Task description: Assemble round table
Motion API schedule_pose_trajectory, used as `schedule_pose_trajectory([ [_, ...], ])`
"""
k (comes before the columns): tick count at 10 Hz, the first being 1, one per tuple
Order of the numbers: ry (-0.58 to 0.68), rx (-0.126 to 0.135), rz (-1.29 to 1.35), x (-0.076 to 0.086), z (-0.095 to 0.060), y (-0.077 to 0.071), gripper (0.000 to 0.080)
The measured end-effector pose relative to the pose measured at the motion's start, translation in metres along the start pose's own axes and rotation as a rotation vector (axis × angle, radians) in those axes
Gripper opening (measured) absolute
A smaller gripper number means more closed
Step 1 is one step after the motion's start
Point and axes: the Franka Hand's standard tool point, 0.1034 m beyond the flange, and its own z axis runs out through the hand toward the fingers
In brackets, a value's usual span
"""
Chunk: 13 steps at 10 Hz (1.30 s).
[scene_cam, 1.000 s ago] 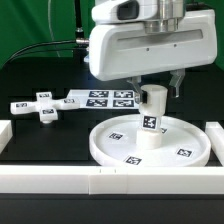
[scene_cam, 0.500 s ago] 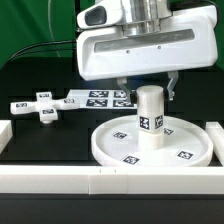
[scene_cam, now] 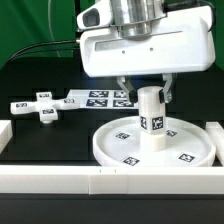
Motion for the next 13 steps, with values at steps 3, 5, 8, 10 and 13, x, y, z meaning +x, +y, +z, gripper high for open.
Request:
schedule_pose_trajectory([
  [3, 0.006, 0.014, 0.323, 0.0023, 0.006, -0.0022, 0.0404],
  [5, -0.008, 0.019, 0.558, -0.0005, 0.0072, -0.0045, 0.0396],
  [8, -0.012, 0.017, 0.702, -0.0009, 0.0082, -0.0027, 0.0391],
  [10, -0.022, 0.007, 0.615, -0.0012, 0.0075, -0.0024, 0.0388],
  [13, -0.036, 0.007, 0.379, 0.0019, 0.0038, -0.0045, 0.0631],
])
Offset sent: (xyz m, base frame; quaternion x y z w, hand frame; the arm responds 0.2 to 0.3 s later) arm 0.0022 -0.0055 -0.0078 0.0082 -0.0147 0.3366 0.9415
